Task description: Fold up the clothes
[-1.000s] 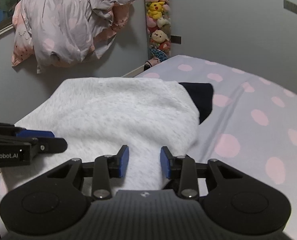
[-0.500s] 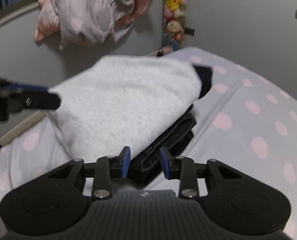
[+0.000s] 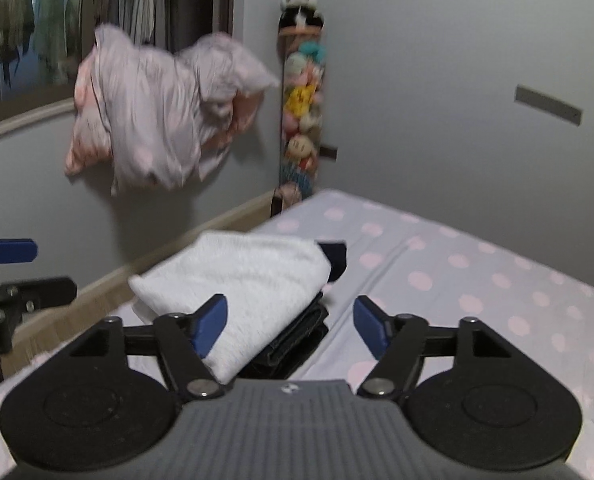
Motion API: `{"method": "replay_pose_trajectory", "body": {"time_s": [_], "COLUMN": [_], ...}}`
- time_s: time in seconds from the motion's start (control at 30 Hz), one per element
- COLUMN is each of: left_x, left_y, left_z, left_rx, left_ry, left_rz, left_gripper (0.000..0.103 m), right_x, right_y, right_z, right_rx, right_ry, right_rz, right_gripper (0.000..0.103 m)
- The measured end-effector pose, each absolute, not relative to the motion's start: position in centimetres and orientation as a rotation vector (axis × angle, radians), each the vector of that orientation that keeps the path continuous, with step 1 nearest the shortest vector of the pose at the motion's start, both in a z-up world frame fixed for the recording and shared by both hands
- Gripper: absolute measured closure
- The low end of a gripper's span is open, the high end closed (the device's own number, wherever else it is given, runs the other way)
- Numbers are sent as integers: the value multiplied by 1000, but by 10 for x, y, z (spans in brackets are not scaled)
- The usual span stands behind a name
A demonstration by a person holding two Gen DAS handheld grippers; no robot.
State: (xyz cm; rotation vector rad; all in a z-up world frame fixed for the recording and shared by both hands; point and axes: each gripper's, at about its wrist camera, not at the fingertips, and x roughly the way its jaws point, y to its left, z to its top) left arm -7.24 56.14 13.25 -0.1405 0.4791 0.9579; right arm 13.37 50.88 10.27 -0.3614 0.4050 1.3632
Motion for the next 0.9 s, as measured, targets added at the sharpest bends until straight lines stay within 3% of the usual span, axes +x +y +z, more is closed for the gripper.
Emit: {"method": "replay_pose_trajectory", "body": {"time_s": [0.17,0.27,0.6,0.9], "left_x": [-88,-98,-139,-176], "left_y": [500,469,368,298], "left_z": [152,160,154,130], "left_rx": [-52,-55,-48,-171], "left_ry": [424,406,326,268], "left_rz": [1026,1042,1155,1188], "left_gripper": [11,3,2,2], "right_x": [98,77,35,-11], "right_y": [436,392,261,168], "right_z": [132,142,144,110], "right_rx": [-331,-338,-246,-170], "right_ry": [258,200,136,104], "right_rz": [1362,1341,1240,1237], "right_gripper": [10,9,3,1]}}
